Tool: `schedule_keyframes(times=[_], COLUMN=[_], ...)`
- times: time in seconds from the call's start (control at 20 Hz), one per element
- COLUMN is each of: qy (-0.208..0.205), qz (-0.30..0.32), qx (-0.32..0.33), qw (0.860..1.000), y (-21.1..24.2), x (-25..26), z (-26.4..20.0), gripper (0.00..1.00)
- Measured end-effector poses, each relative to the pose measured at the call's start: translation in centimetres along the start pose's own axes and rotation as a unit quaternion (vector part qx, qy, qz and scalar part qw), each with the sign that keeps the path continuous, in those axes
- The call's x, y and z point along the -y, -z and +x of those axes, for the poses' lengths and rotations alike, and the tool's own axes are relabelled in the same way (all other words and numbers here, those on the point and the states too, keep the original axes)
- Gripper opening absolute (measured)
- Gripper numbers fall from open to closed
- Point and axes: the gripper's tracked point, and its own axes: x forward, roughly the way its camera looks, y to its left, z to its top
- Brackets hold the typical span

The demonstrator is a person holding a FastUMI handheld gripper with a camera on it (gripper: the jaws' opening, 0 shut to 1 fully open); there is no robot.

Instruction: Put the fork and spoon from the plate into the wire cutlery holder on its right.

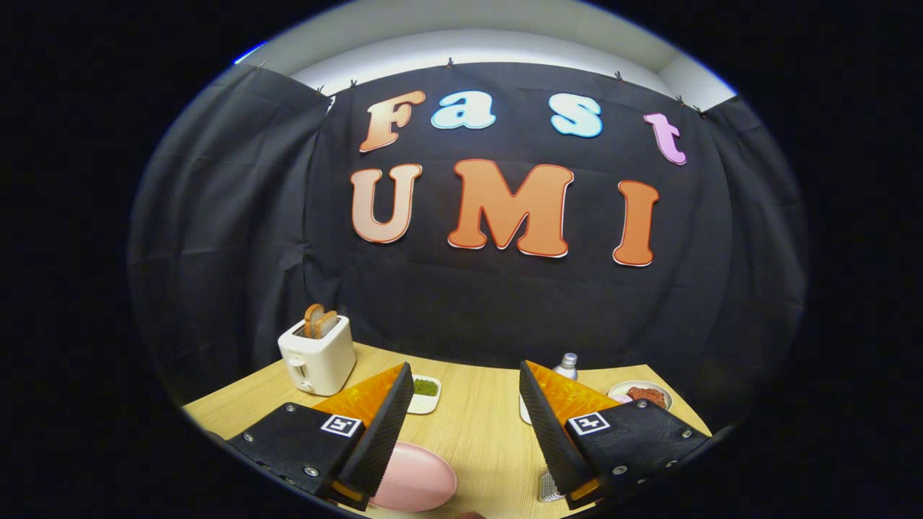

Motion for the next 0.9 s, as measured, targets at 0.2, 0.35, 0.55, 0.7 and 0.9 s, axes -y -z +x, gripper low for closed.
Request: schedule_keyframes(times=[0.2, 0.35, 0.55, 0.7, 0.9], qy=[-0.03, -0.046, -0.061, -0.071, -0.068], qz=[-0.012, -0.017, -0.028, -0.029, -0.05], qx=[-0.052, -0.094, -0.176, -0.215, -0.286], qw=[0.998, 0.994, 0.982, 0.974, 0.955], y=[3.9, 7.1, 13.2, 15.9, 20.4], x=[-3.4, -5.5, -8.2, -10.3, -11.3], z=[0.3, 0.4, 0.5, -0.2, -0.8], gripper=[0.89, 0.89, 0.9, 0.9, 0.91])
